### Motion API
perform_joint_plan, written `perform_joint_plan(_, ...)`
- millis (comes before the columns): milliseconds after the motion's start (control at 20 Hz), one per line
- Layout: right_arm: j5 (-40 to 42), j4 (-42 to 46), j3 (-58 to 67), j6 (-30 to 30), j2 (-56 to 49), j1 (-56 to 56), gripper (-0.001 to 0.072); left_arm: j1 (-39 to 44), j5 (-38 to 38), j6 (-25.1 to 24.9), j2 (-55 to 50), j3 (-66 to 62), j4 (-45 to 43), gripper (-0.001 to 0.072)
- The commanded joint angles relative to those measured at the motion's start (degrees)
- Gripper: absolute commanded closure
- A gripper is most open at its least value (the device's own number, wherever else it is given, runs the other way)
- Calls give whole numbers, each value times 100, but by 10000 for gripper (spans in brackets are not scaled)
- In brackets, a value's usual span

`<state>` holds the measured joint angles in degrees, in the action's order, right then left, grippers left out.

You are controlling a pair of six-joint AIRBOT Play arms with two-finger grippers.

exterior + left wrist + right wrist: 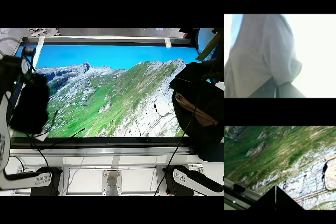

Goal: Fold the clothes and pants, and hang the long-sleeved shirts on hangers.

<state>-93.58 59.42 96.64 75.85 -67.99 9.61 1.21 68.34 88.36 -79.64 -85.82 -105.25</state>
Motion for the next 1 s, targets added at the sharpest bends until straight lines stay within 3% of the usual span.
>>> perform_joint_plan(0, -319, 234, 0, -61, -2, -4, 693, 1038, -337, -9, 820, -122, 2037, 700)
perform_joint_plan(100, -295, 313, 0, -107, -2, -4, 693, 1777, -498, -31, 787, -120, 2562, 701)
perform_joint_plan(400, -243, 348, -2, -374, -4, -4, 692, 3698, -400, -92, -452, 136, 2586, 700)
perform_joint_plan(450, -138, 345, -2, -374, -4, -4, 691, 3886, -306, -87, -763, 140, 2583, 638)
perform_joint_plan(500, -20, 339, -2, -374, -7, -4, 663, 4017, -286, -92, -992, 140, 2577, 383)
perform_joint_plan(550, 44, 337, -2, -369, -24, -4, 582, 4059, -286, -92, -1117, 118, 2579, 102)
perform_joint_plan(600, 42, 334, -2, -354, -72, -4, 542, 4057, -289, -90, -1130, 81, 2581, 1)
perform_joint_plan(700, 94, 321, -2, -361, -219, -7, 542, 3862, -269, -92, -903, -96, 2417, 2)
perform_joint_plan(850, 101, 319, -2, -356, -560, -7, 543, 3316, -264, -46, -181, -208, 1215, 7)
perform_joint_plan(950, 107, 295, -15, -356, -824, -7, 543, 2750, -251, 463, 138, -205, 522, 8)
